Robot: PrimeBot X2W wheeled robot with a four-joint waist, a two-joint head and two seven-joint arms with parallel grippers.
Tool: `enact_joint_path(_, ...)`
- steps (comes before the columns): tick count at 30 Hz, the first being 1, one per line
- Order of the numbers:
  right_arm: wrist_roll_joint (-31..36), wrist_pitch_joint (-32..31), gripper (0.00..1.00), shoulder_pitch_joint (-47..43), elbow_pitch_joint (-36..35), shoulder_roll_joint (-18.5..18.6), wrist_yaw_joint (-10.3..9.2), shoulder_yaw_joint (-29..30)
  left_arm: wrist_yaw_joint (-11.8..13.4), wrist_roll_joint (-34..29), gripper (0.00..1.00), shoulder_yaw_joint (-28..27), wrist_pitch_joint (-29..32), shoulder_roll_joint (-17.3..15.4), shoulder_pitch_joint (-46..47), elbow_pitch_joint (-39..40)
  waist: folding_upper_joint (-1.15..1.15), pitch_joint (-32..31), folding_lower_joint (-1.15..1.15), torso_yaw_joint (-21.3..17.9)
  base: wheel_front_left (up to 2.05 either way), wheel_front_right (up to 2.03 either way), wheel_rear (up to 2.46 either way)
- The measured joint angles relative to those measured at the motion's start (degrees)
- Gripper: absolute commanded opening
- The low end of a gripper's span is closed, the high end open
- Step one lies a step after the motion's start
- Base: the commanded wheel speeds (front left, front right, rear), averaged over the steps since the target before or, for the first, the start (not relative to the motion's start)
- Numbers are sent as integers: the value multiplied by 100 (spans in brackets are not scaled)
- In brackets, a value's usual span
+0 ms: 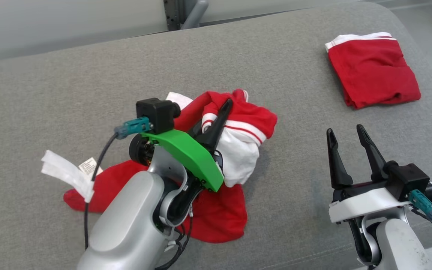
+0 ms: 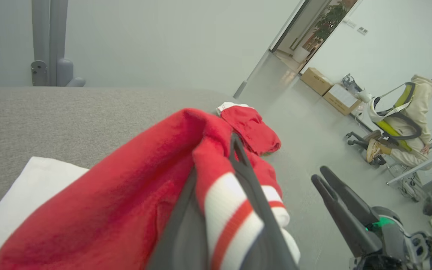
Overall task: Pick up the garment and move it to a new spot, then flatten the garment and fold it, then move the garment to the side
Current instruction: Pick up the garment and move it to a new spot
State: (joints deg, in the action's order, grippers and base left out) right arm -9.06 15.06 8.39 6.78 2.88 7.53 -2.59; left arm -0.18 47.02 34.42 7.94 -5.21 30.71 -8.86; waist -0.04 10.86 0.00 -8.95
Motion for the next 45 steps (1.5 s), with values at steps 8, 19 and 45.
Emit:
enact_joint_path(8, -78, 0, 100, 3, 53, 1, 1, 14, -454, -413, 100, 438, -927, 113, 127, -1875, 0, 160, 0, -362, 0, 0, 0)
enact_joint_path(19, 41, 0, 100, -302, 144, -1, 0, 220, -556, -558, 100, 506, -1807, -212, -348, -1919, 0, -155, 0, -244, 0, 0, 0)
enact_joint_path(45, 884, 0, 100, -997, 255, -3, 1, 673, 141, -2216, 100, -2557, -2307, -678, -3755, 73, 0, -1090, 0, 945, 0, 0, 0)
